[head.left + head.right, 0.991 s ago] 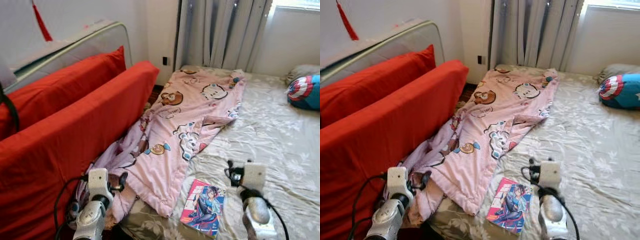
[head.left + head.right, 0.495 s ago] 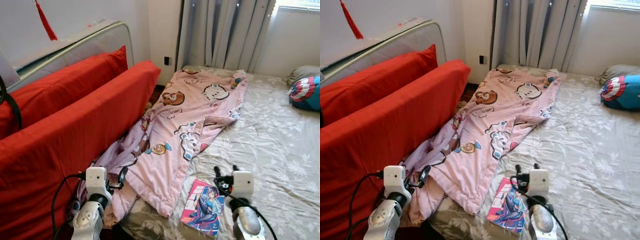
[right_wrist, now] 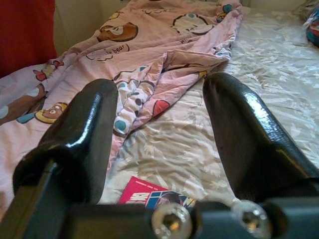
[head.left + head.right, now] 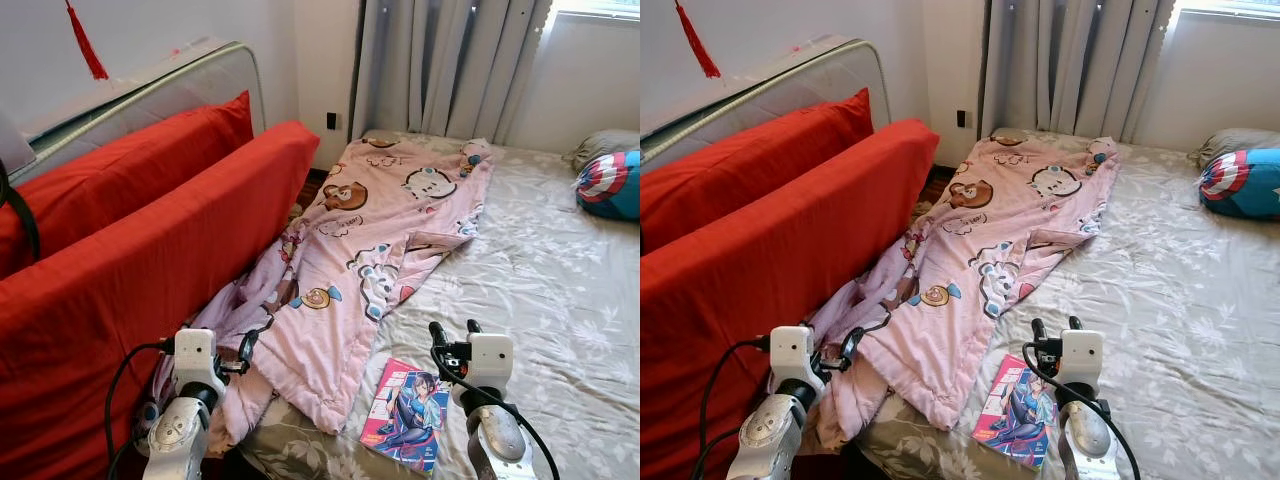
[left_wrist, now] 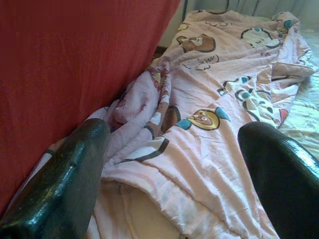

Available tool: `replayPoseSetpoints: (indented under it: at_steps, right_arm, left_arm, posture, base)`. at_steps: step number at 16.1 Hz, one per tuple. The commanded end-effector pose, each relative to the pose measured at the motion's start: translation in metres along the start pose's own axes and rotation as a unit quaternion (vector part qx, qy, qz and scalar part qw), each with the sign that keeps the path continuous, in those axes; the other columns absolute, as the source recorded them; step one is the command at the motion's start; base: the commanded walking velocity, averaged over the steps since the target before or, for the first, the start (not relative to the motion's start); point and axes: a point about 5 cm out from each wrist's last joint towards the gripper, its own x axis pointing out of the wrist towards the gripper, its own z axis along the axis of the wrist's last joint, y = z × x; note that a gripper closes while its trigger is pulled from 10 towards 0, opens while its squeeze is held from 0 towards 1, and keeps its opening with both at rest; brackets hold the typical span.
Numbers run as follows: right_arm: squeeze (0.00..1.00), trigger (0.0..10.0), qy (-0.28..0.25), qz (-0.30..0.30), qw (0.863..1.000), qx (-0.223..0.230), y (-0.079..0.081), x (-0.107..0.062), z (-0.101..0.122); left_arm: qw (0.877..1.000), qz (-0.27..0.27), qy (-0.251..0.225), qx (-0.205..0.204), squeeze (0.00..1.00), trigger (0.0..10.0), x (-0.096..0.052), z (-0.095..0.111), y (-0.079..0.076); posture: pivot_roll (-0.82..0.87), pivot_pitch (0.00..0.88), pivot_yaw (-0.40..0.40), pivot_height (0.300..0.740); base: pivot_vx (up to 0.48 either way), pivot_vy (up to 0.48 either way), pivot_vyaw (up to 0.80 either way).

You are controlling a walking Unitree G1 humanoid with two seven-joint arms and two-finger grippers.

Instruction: Clean up the room

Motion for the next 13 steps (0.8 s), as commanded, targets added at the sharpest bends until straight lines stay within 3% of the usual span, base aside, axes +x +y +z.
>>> replayPoseSetpoints:
  at_steps: [1, 10, 13]
  right_arm:
    - [0.0, 10.0, 0.0, -0.004, 1.0, 0.004, -0.0009, -0.0002, 0.0015]
    - [0.0, 10.0, 0.021, -0.003, 1.0, -0.008, 0.0003, 0.0016, -0.0008]
    - [0.0, 10.0, 0.026, -0.005, 1.0, -0.011, 0.0006, 0.0019, -0.0015]
  left_arm:
    - [1.0, 0.001, -0.003, -0.004, 0.0, 10.0, 0.0027, 0.0041, 0.0]
    - [1.0, 0.011, -0.01, -0.003, 0.0, 10.0, 0.0026, 0.0077, 0.0043]
    - [1.0, 0.01, -0.011, -0.003, 0.0, 10.0, 0.0031, 0.0082, 0.0037]
  posture:
    - [-0.07, 0.0, 0.002, 0.74]
    - [-0.07, 0.0, 0.003, 0.74]
    - [-0.07, 0.0, 0.004, 0.705]
  base:
    - [0.0, 0.0, 0.0]
    - [0.0, 0.0, 0.0]
    - [0.0, 0.0, 0.0]
